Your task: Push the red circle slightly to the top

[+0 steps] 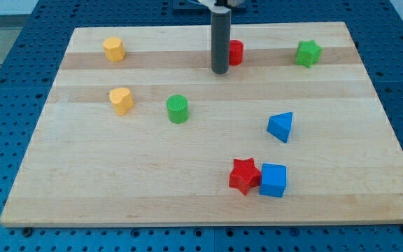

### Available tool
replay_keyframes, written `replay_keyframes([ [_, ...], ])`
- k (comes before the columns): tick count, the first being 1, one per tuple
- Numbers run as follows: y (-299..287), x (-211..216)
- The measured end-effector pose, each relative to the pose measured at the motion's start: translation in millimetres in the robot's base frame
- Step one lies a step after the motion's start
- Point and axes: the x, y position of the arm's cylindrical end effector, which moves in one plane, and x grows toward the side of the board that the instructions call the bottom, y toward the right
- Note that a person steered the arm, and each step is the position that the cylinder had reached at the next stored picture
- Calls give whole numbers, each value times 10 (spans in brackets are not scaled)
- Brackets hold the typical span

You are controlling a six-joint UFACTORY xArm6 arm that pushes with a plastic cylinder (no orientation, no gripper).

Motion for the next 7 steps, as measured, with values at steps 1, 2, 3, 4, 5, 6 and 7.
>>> replay_keyframes([
  [1, 403, 20],
  [2, 454, -134],
  [3, 487, -301],
  [4, 486, -416],
  [5, 509, -96],
  [6, 411, 304],
  [7, 817, 771],
])
